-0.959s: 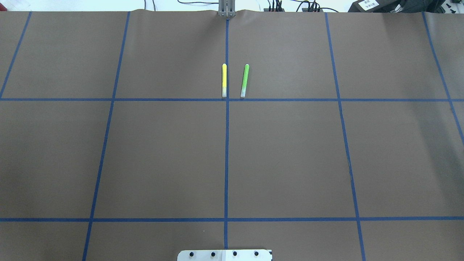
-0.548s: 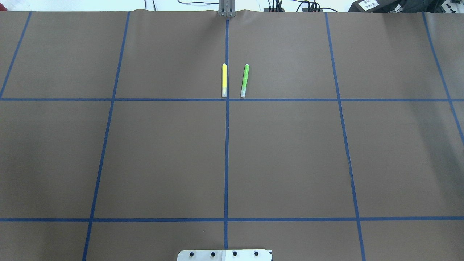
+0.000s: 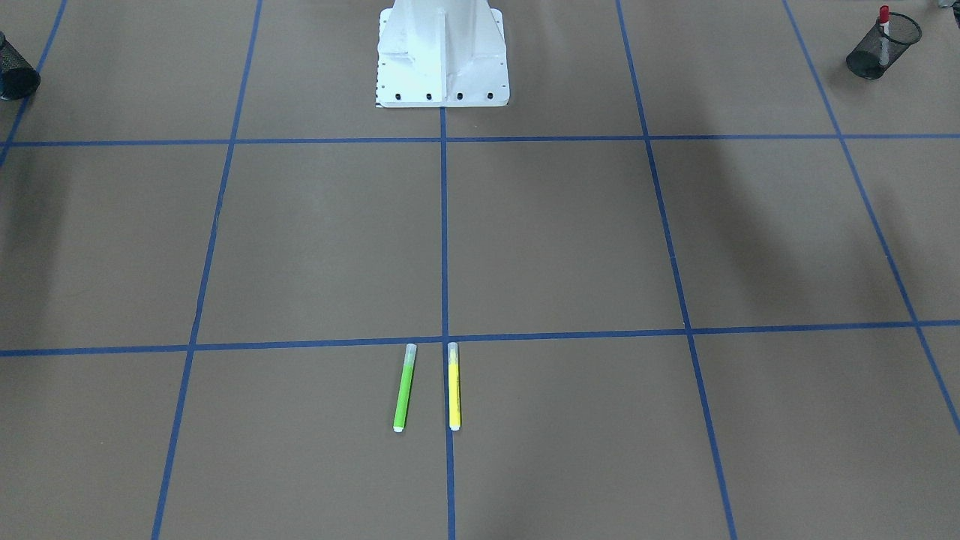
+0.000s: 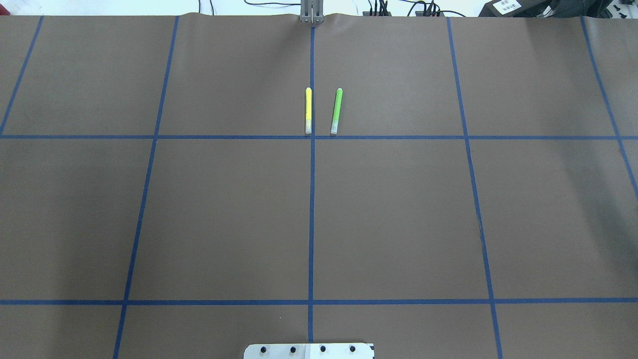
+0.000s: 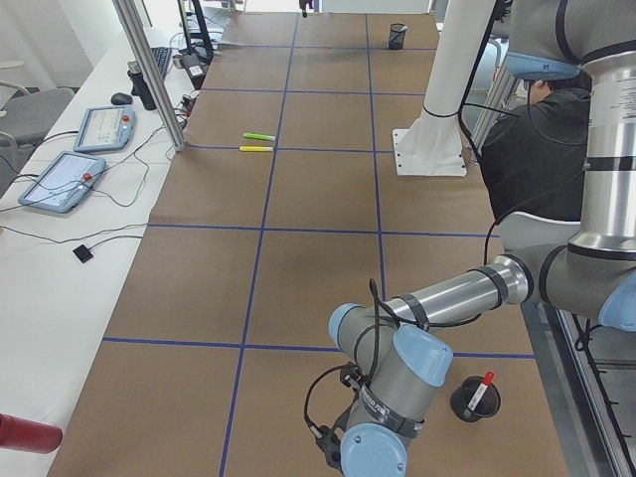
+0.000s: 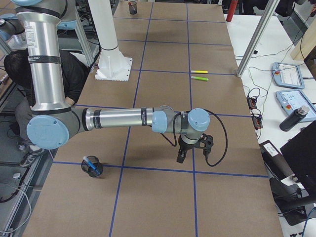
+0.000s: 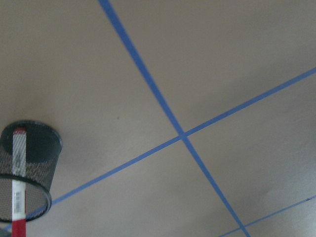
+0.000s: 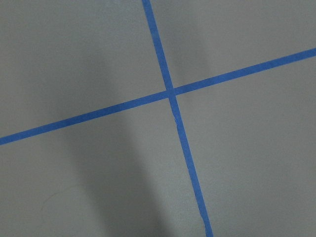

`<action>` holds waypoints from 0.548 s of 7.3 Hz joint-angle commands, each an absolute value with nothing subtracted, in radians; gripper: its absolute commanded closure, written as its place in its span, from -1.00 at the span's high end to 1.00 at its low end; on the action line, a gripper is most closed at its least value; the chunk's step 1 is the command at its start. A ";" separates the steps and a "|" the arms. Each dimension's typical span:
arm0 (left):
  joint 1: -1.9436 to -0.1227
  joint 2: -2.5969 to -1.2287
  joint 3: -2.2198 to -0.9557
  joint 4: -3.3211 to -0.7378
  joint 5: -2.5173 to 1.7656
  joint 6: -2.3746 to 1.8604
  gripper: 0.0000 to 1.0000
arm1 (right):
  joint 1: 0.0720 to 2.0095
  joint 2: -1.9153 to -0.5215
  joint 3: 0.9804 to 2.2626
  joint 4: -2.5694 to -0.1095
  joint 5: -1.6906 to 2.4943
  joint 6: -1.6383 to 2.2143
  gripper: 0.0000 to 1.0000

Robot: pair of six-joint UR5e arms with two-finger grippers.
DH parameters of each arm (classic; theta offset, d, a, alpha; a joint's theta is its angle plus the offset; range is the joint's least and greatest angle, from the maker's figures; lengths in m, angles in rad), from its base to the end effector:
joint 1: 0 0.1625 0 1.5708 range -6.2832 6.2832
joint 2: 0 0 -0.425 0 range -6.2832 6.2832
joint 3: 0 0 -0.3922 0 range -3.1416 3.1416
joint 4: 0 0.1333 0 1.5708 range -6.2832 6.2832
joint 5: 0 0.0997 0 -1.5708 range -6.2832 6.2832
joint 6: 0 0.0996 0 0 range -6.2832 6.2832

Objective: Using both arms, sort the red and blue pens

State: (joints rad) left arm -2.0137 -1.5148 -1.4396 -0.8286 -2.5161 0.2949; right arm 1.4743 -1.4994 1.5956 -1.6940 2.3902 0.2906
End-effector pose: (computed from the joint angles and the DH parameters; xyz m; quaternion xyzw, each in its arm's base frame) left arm -0.2080 -0.3158 0.7746 -0.2254 0.5235 -0.2623 0.7787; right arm 0.0103 -0.5220 0.6194 -0.0888 -0.3885 0.0942 0.9123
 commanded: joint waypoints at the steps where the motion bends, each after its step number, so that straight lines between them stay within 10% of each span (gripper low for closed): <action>1: -1.965 -1.567 -1.450 -1.165 -2.516 0.278 1.00 | 1.411 -1.468 1.605 -1.692 2.382 0.293 1.00; 4: -1.733 -1.618 -1.528 -1.473 -2.461 -0.157 1.00 | 1.411 -1.456 1.635 -1.692 2.381 0.293 1.00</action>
